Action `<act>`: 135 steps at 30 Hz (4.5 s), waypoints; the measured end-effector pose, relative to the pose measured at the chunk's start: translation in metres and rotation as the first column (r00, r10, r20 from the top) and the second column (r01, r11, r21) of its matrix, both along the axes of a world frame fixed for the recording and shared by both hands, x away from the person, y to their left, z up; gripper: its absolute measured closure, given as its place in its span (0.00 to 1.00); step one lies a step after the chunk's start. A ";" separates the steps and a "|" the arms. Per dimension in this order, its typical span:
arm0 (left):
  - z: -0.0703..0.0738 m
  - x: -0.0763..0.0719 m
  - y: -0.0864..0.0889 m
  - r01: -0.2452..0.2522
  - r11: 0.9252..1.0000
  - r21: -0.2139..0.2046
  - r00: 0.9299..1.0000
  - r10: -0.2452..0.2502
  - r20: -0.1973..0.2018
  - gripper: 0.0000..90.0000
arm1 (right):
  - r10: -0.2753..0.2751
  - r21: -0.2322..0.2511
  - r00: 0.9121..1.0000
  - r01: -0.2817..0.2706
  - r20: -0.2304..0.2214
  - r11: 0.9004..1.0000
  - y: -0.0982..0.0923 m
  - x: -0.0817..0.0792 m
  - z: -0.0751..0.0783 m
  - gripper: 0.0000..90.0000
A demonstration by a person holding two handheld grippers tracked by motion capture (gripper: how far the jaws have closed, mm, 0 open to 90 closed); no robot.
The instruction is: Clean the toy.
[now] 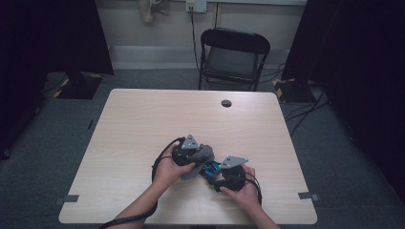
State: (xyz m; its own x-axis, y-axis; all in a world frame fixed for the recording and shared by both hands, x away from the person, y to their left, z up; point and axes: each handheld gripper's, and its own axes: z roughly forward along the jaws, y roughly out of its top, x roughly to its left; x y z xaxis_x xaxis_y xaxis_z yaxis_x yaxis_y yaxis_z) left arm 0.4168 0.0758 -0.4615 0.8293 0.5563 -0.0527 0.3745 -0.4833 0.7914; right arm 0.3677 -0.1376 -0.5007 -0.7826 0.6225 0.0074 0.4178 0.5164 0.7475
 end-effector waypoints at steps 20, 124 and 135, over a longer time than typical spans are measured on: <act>-0.008 0.020 0.033 -0.109 0.994 0.028 0.994 0.110 -0.022 0.75 | 0.000 0.001 1.000 0.001 0.000 1.000 0.000 0.000 0.000 0.30; -0.002 0.014 0.053 -0.114 0.993 0.039 0.993 0.115 -0.016 0.74 | 0.003 0.000 1.000 -0.003 -0.001 1.000 0.000 0.000 0.000 0.29; 0.013 -0.014 0.047 -0.022 1.000 0.014 1.000 0.022 0.007 0.74 | 0.021 -0.005 1.000 -0.021 -0.004 1.000 -0.001 0.003 0.000 0.27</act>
